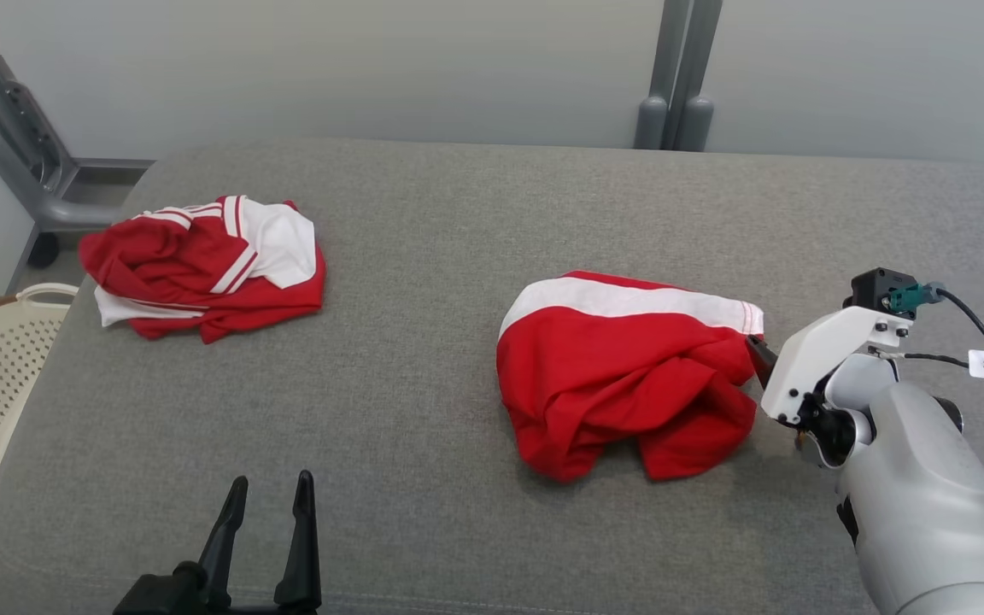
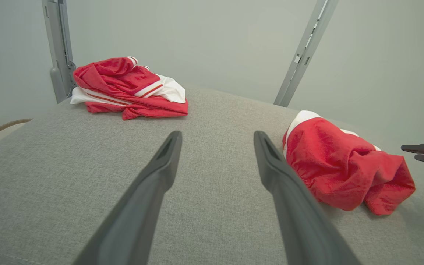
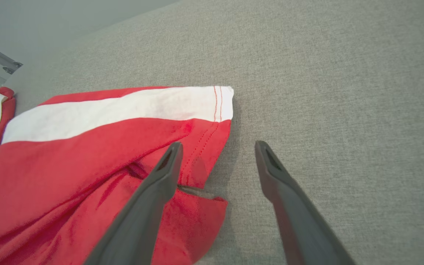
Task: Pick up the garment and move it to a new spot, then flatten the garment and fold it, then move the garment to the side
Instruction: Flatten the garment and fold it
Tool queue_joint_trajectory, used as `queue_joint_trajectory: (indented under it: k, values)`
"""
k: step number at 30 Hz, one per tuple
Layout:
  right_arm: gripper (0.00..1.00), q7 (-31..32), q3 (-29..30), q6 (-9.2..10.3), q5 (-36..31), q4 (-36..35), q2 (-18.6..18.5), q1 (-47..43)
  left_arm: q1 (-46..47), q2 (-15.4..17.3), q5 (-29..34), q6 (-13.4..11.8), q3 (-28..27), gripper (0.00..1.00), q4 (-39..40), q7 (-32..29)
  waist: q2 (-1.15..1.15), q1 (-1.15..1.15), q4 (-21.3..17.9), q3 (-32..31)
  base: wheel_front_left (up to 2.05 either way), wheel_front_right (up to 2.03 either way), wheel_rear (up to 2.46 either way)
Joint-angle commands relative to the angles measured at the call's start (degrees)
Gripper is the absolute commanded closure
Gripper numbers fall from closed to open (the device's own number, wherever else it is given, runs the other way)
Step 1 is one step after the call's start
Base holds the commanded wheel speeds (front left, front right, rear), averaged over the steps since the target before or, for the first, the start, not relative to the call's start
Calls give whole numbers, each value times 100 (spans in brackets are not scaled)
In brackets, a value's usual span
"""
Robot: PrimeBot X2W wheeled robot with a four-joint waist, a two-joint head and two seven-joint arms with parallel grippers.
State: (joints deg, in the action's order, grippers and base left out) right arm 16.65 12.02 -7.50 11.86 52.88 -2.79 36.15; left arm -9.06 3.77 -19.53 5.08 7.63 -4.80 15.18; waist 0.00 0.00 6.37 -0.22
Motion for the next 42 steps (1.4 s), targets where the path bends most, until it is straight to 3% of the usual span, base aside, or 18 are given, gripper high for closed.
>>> queue_joint_trajectory:
  k: [1,5,7,8,9,17,21,22,23,31,38,39,40,41,42]
  values:
    - [0,20,80,2,-109,249,-16,167,106,-12,7,45,10,0,-43,-3,0,0,169,166,0,0,0]
    - [0,41,329,2,-460,801,-21,505,231,-17,-28,78,1,0,-115,-3,0,0,263,333,0,0,0]
    - [61,0,439,2,-510,1048,-15,692,286,-20,-25,89,-1,0,-151,-3,0,0,317,425,0,0,0]
    - [61,0,439,2,-510,1048,-15,692,286,-20,-25,89,-1,0,-151,-3,0,0,317,425,0,0,0]
    - [100,-61,461,2,-567,1144,-12,763,310,-21,-34,93,-7,0,-168,-3,0,0,332,458,0,0,0]
    - [100,-303,730,2,-1138,1600,-21,893,423,-38,-53,142,-70,0,-327,-3,0,0,267,477,0,0,0]
    - [100,-459,856,2,-1118,1724,-12,1076,457,-41,-9,165,-127,0,-364,-3,0,0,179,459,0,0,0]
    - [38,-508,844,2,-1061,1758,-14,1136,466,-42,5,171,-129,0,-365,-3,0,0,166,460,0,0,0]
    - [0,-558,838,2,-1010,1798,-17,1180,471,-45,8,175,-136,0,-368,-3,0,0,155,460,0,0,0]
    - [0,-717,629,2,-828,2035,-18,1350,522,-56,1,202,-93,0,-434,-3,0,0,183,498,0,0,0]
    - [0,-614,1249,1,-1420,2047,-73,1144,666,-66,-51,227,33,0,-525,-3,0,0,416,746,0,0,0]
    - [26,-571,1427,1,-1590,2023,-66,1102,705,-69,-87,231,37,0,-538,-3,0,0,463,806,0,0,0]
    - [68,-562,1511,1,-1670,1994,-64,1091,717,-72,-105,233,39,0,-543,-3,0,0,480,837,0,0,0]
    - [100,-545,1588,1,-1767,1971,-53,1080,737,-74,-102,235,41,0,-543,-3,0,0,491,854,0,0,0]
    - [100,-505,1643,1,-1869,1965,-37,1062,749,-74,-103,236,43,0,-546,-3,0,0,496,867,0,0,0]
